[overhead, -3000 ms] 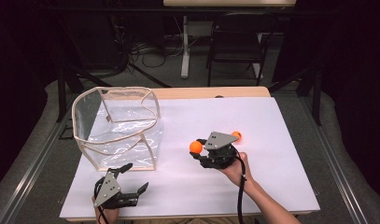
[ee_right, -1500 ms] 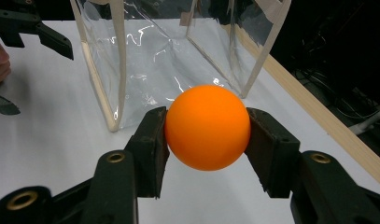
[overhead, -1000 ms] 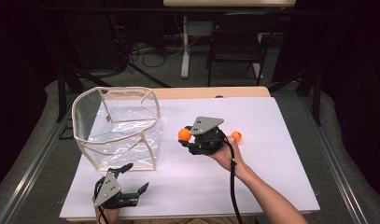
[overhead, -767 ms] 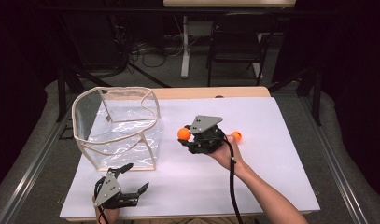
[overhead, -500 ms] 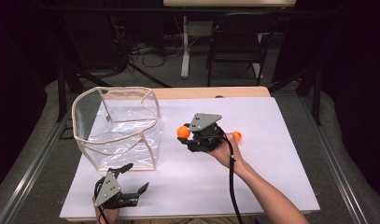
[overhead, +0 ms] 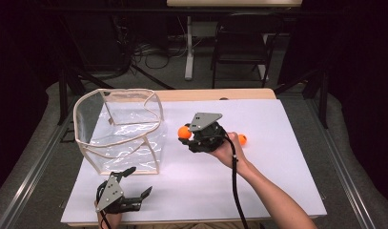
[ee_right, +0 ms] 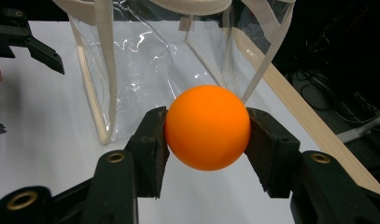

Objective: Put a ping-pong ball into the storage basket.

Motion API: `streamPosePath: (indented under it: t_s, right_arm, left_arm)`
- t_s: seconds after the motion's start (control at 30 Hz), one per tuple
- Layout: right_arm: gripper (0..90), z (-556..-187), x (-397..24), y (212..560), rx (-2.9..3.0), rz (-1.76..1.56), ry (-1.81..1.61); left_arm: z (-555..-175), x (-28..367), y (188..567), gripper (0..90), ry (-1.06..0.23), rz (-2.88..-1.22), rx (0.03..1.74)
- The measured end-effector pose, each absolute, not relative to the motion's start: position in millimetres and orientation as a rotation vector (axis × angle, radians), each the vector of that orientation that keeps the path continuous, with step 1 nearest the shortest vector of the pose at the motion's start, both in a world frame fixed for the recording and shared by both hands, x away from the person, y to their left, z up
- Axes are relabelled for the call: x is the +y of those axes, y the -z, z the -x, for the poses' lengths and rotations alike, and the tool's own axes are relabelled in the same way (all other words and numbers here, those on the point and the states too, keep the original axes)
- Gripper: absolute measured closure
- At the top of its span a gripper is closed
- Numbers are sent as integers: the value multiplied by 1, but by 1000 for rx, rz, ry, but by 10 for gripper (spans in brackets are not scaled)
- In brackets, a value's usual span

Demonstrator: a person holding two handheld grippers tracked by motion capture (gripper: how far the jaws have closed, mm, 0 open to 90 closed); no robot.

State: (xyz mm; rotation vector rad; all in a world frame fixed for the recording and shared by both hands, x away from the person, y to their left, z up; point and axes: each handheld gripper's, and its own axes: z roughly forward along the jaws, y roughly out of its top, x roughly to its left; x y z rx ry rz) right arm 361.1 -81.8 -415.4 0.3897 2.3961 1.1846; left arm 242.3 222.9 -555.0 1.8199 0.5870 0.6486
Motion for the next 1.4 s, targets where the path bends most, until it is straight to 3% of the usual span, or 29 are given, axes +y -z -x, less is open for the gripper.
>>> streamPosePath:
  t_s: [1.4]
  right_arm:
    - [506, -378, -66, 395, 2401, -364, -1166]
  left_arm:
    - [-243, 224, 555, 157, -647, -1818, 588]
